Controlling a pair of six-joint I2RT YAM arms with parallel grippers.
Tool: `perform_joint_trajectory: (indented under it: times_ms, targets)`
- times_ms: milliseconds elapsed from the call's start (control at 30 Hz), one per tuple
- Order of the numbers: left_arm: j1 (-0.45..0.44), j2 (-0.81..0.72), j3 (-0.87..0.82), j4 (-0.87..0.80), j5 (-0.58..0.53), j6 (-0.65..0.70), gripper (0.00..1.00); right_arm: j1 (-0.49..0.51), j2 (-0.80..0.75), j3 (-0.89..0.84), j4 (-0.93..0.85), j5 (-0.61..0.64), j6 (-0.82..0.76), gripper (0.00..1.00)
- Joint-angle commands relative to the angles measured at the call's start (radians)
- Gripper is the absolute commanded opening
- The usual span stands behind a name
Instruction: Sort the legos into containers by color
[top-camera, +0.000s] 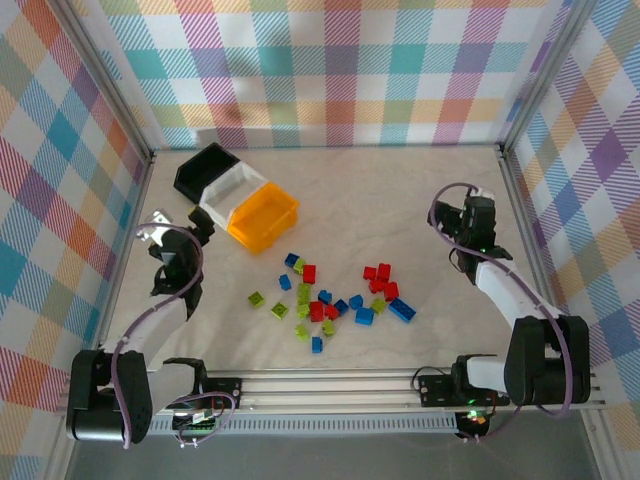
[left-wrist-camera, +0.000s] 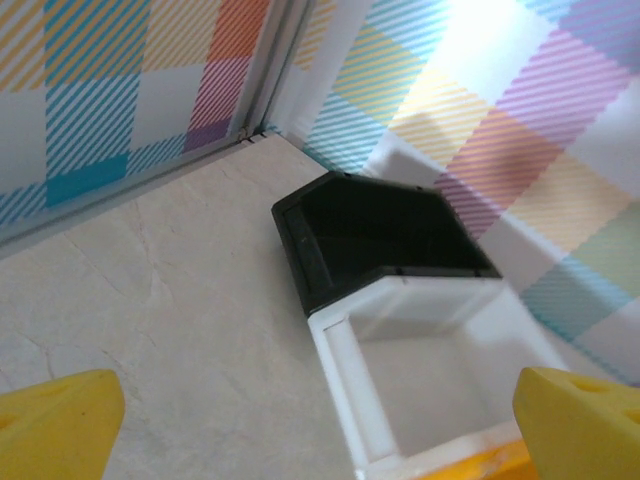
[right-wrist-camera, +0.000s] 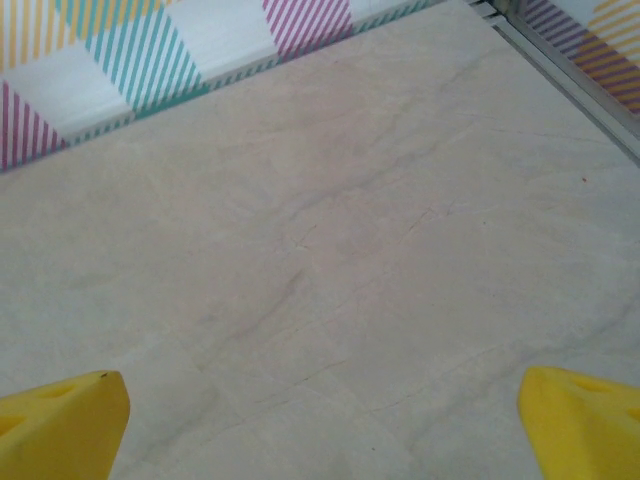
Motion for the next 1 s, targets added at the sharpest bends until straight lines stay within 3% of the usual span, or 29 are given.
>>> perform_joint_trajectory:
  times_ms: [0,33,133,300,400,467,533,667,767,967]
  targets:
    - [0.07,-0.002,0.084,-0.179,0.129,-0.221,1.0,-0.013,-0.078,-0.041,0.009,-0.043,0.111,1.0]
    - [0.09,0.003,0.095,-0.199,0.168,-0.236,1.0,-0.027,-0.084,-0.034,-0.004,-0.149,0.044,1.0]
    - [0.112,0.015,0.096,-0.144,0.295,-0.238,1.0,-0.045,-0.059,-0.007,-0.075,-0.215,0.075,1.0]
    - [0.112,0.013,0.133,-0.147,0.402,-0.272,1.0,-0.15,0.026,-0.128,0.257,-0.601,0.265,1.0]
    - [0.111,0.06,0.214,-0.21,0.551,-0.275,1.0,-0.142,0.1,0.002,0.039,-0.708,0.186,1.0]
    - [0.098,0.107,0.283,-0.271,0.663,-0.239,1.0,-0.115,0.141,0.069,-0.066,-0.7,0.147,1.0]
    - [0.049,0.137,0.346,-0.371,0.673,-0.171,1.0,-0.076,0.134,0.079,-0.105,-0.647,0.114,1.0]
    - [-0.121,0.212,0.501,-0.637,0.561,0.024,0.96,0.016,0.106,0.115,-0.208,-0.498,0.04,1.0]
    - [-0.204,0.314,0.608,-0.827,0.477,0.092,0.91,0.068,0.108,0.155,-0.285,-0.408,0.005,1.0]
    - [-0.36,0.506,0.758,-0.98,0.253,0.187,0.87,0.156,0.104,0.186,-0.349,-0.278,-0.057,1.0]
